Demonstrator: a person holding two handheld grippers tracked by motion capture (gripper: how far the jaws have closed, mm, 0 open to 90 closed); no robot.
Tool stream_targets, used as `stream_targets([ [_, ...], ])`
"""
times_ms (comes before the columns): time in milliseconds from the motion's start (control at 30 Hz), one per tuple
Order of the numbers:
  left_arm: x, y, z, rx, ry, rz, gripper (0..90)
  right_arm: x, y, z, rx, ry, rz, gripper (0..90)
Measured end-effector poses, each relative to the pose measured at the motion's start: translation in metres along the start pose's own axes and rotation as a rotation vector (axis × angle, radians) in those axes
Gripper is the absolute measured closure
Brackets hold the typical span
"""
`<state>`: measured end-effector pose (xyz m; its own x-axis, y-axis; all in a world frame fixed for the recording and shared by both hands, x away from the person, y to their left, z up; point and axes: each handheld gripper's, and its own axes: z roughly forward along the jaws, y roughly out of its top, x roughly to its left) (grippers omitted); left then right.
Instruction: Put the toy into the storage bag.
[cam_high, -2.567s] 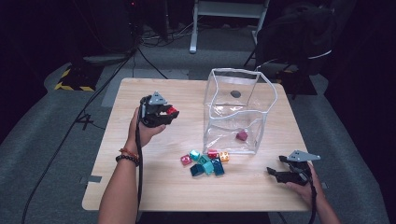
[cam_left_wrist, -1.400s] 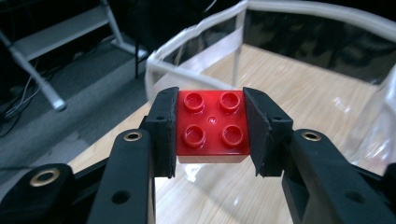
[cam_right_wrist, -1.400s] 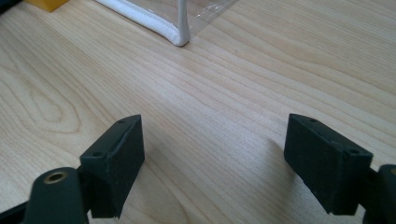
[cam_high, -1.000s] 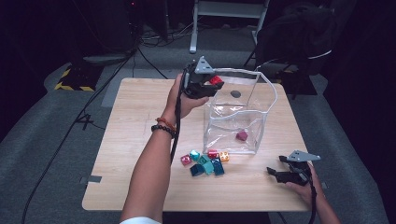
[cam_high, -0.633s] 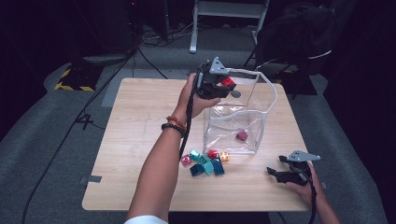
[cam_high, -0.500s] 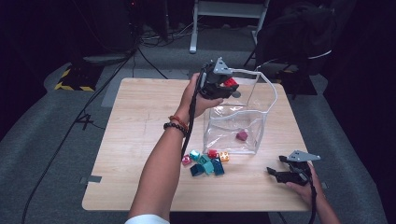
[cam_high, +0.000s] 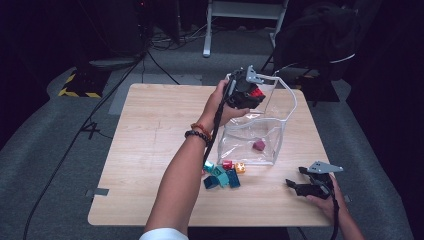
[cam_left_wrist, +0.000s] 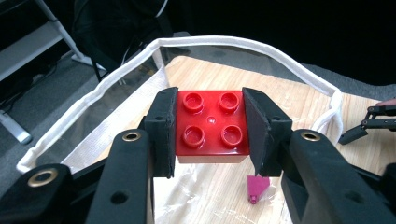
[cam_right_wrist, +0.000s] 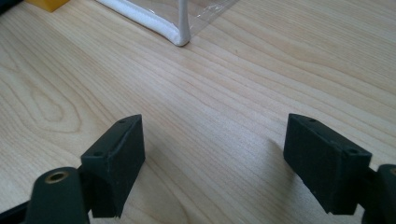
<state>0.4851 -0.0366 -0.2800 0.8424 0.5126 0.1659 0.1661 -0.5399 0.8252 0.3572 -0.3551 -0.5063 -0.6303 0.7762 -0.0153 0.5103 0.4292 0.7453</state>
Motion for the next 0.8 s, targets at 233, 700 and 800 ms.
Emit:
stream_targets([
  [233,0.001,-0.003,0.004,0.001,-0.006,-0.039,45.0,0.0,0.0,0.0,-0.001,0.0,0.001,21.0],
  [700,0.012,-0.01,-0.025,-0.024,0.052,-0.085,29.3,0.0,0.0,0.0,-0.001,0.001,0.002,21.0],
  [800,0.018,-0.015,-0.033,-0.043,0.03,-0.111,22.6,0.0,0.0,0.0,-0.001,0.001,0.002,21.1],
])
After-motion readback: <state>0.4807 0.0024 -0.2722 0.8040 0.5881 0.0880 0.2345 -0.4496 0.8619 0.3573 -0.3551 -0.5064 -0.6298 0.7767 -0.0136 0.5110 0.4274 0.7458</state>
